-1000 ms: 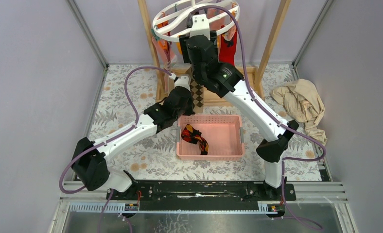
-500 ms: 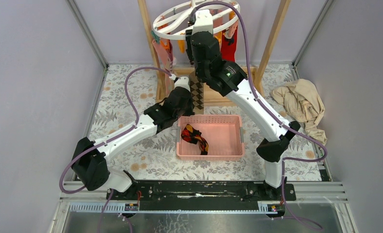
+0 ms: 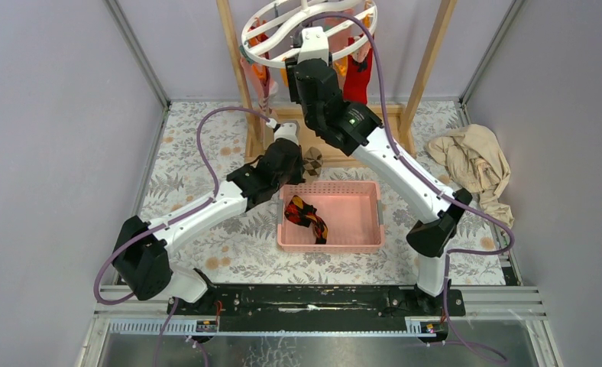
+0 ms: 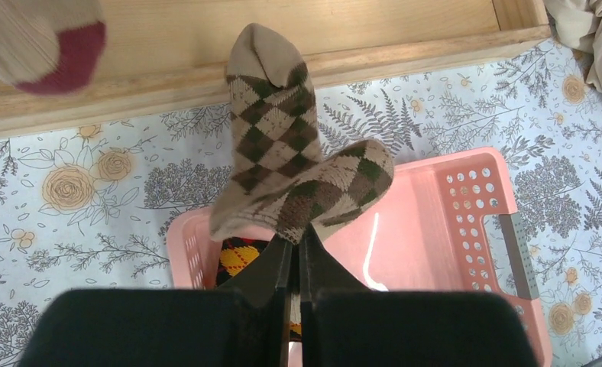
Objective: Remove the socks clipped to the hanger
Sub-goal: Remove the sock from the hanger, then place the sock in the bin.
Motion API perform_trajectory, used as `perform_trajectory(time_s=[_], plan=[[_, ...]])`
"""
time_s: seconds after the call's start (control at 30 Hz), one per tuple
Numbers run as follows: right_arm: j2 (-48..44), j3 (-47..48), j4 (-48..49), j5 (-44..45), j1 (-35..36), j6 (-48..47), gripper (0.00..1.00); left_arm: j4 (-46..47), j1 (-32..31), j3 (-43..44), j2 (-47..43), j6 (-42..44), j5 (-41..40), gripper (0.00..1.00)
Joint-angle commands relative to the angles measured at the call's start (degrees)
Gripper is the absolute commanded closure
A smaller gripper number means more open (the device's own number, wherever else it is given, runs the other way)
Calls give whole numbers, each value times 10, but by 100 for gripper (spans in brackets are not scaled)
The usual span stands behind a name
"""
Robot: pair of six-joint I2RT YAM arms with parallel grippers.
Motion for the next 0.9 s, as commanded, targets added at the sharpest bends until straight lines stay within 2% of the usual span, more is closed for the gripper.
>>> perform_trajectory(time_s=[0.0, 0.13, 0.3, 0.47, 0.6, 0.87], plan=[[-54, -16, 28, -12, -7, 13, 36, 18, -4, -7, -21, 5, 6, 97], [-95, -74, 30, -40, -21, 45, 15, 19, -4, -10, -45, 5, 40, 97], [-176, -189, 56, -91, -34, 82, 6, 16, -4, 6, -87, 4, 105, 97], [-268, -304, 59, -118, -52, 118, 2, -7, -5, 50, -104, -11, 211, 96], [-343, -388, 72, -120, -63, 129, 1, 9, -8, 44, -106, -41, 272, 96], [-412, -447, 54, -118, -87, 128, 0, 65, -38, 51, -84, -85, 337, 96]])
